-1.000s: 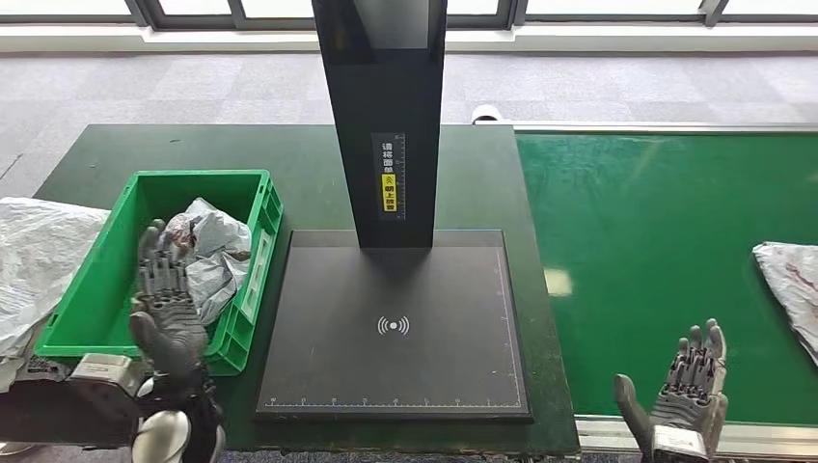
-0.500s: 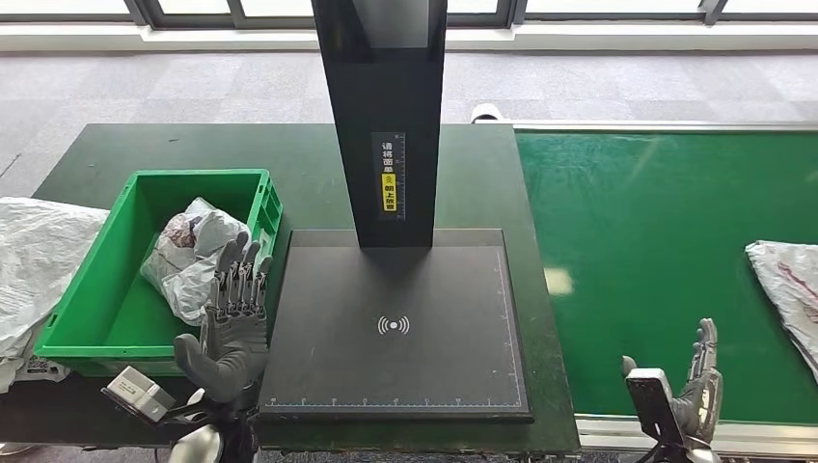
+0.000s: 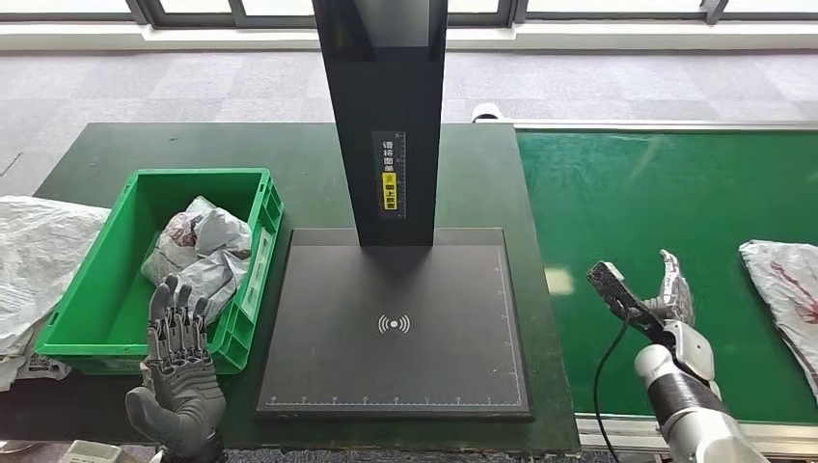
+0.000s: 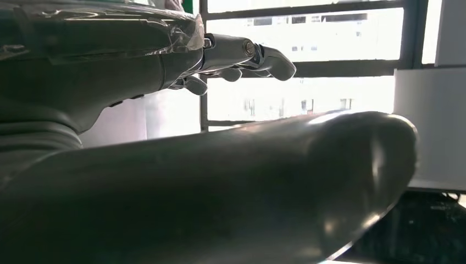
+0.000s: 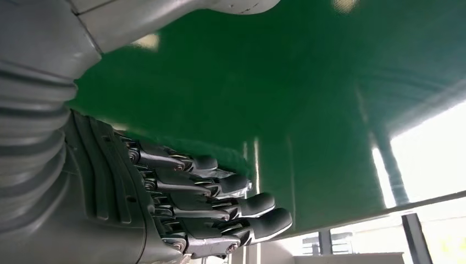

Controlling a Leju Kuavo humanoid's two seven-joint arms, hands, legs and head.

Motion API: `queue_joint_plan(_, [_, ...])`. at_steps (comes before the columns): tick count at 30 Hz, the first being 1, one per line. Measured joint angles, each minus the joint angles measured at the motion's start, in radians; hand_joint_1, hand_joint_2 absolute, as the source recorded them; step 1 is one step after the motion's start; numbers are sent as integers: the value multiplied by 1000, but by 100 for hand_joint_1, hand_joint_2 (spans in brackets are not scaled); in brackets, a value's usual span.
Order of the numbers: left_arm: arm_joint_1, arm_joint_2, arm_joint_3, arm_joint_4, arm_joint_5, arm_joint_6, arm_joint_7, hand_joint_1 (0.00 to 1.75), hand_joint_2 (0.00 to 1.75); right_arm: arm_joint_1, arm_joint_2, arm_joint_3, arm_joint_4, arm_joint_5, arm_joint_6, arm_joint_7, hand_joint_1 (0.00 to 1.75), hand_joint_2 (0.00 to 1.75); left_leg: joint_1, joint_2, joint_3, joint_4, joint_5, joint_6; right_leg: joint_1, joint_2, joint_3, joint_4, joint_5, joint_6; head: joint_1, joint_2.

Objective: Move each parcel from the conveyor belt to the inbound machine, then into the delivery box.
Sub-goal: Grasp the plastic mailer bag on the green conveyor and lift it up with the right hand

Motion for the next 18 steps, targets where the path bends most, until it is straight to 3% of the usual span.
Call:
queue_joint_plan(8, [81,137,-145,-51,-8,255,0,0,0,-81,-77,12,53,70,89,155,0,175,0,-3,-2,1,0,0,0,-3,0,0,0,0,0,0])
queue_joint_plan(14, [60,160,-158,-67,23,111,0,0,0,-81,-174,12,68,61,99,210,0,175,-1,-6,-4,1,1,1,-1,-6,0,-1,0,1,0,0])
queue_joint_plan(18, [51,160,-153,-68,23,91,0,0,0,-77,-210,12,76,59,102,211,0,175,-1,-3,-4,1,1,1,-1,-3,-2,-1,0,1,0,0])
